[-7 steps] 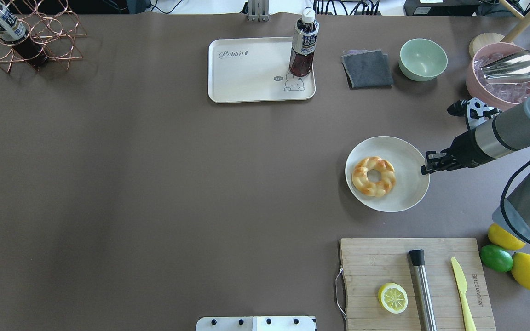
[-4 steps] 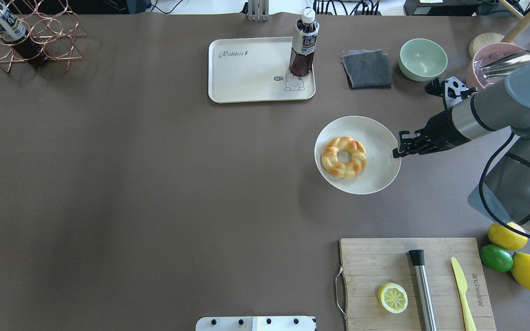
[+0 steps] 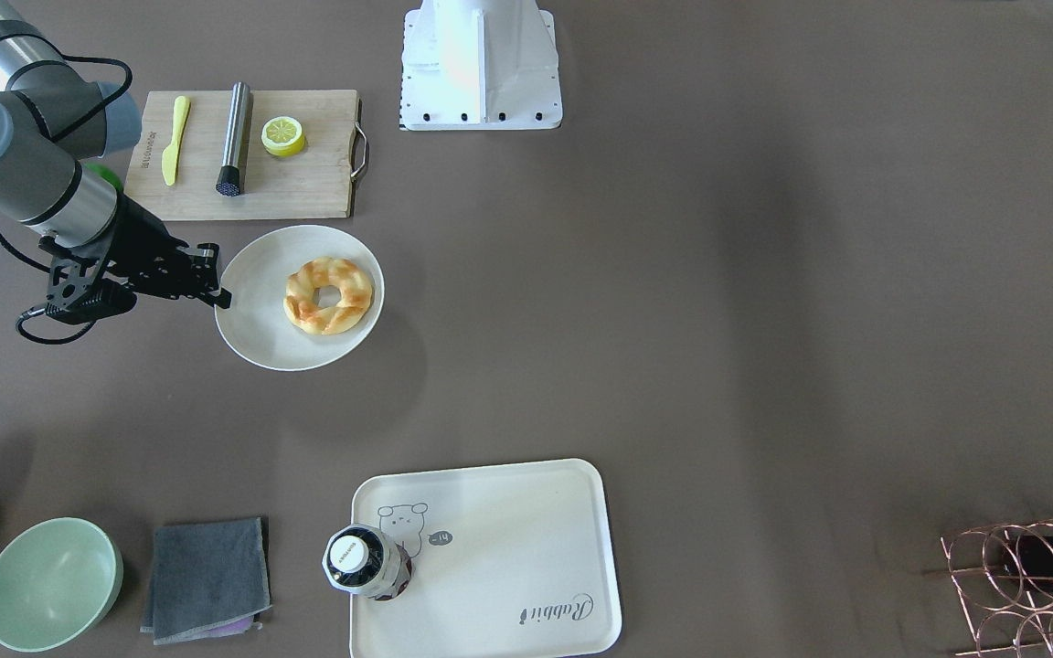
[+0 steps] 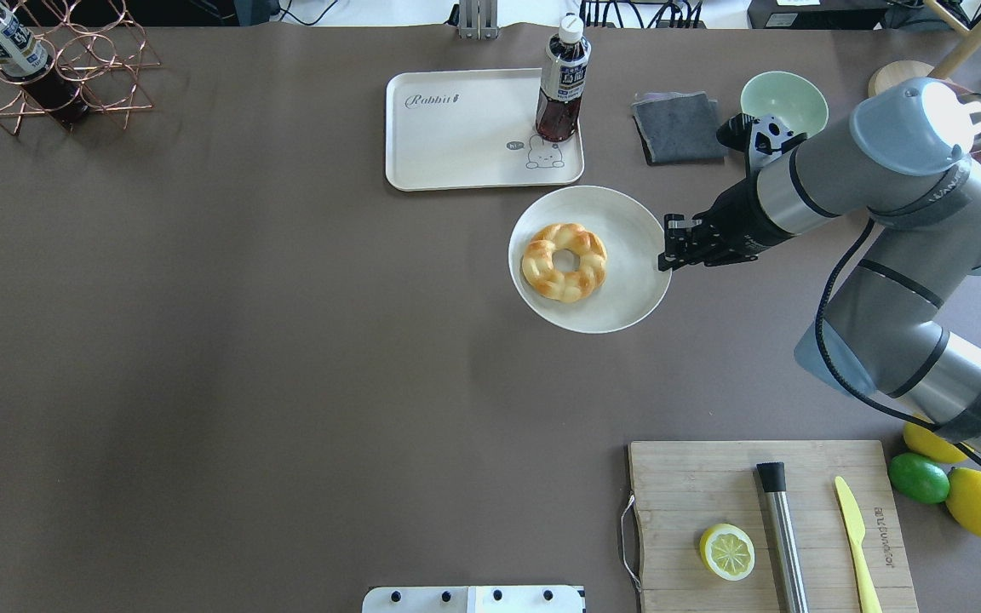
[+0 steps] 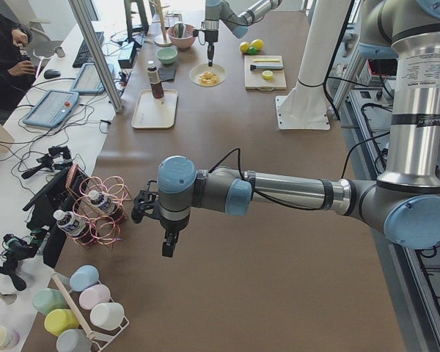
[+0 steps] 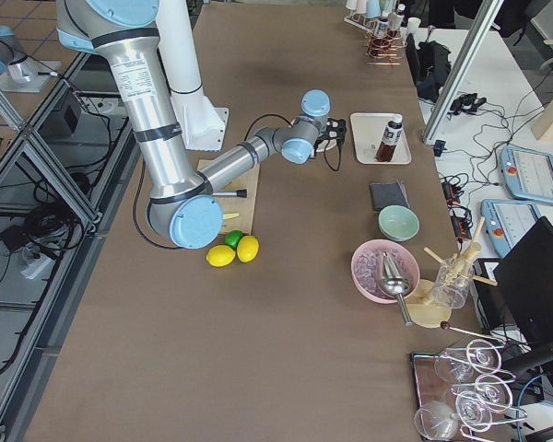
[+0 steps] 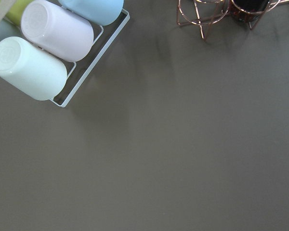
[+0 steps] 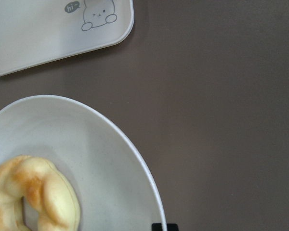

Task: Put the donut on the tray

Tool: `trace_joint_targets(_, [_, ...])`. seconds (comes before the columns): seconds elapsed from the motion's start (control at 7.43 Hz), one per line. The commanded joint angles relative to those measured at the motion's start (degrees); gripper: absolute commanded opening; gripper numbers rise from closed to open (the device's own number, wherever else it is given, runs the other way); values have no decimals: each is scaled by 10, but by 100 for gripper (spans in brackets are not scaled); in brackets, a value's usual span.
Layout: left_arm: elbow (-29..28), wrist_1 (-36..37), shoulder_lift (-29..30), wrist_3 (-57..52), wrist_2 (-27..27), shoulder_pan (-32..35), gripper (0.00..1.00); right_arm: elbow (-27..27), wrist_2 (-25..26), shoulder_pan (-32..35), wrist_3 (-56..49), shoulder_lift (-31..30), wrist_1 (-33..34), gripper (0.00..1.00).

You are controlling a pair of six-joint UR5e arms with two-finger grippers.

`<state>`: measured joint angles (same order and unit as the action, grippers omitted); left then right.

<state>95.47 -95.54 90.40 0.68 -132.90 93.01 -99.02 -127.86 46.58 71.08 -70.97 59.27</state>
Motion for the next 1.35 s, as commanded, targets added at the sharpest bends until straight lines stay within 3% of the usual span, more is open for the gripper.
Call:
trace_joint_targets(0.0, [16, -3, 20, 102, -61, -42, 98, -14, 51, -44, 50, 46, 49, 0])
trace_joint_targets(0.27, [38, -45, 42, 229, -68, -109, 98, -15, 85, -72, 85, 89, 79, 0])
trace_joint_targets(0.54, [37, -185, 48, 403, -68, -187, 98, -16, 92, -90, 114, 111, 81, 0])
trace_joint_targets(0.67, [37, -216, 58, 460, -68, -213, 98, -21, 102, -96, 114, 111, 81, 0])
trace_joint_targets(1.21, [33, -260, 180, 724, -60, -328, 98, -22, 112, -102, 114, 111, 85, 0])
